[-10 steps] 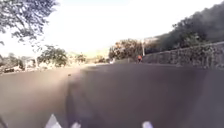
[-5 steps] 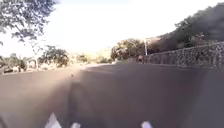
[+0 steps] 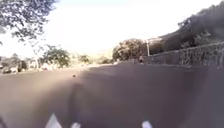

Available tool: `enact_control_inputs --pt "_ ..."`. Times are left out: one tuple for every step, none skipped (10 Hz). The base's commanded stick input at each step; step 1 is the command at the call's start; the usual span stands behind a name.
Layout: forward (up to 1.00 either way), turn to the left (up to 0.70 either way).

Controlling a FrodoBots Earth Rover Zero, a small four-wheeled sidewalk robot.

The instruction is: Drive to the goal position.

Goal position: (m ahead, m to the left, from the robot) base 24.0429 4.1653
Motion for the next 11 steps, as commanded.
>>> enact_control_inputs --pt "0.85 0.00" --pt "0.85 0.00" --pt "0.85 0.00" --pt "0.85 0.00" --pt "0.85 0.00" --pt "0.85 0.00" --pt "0.85 0.00" --pt "0.85 0.00" --pt "0.85 0.00" --pt "0.85 0.00" --pt "0.85 0.00"
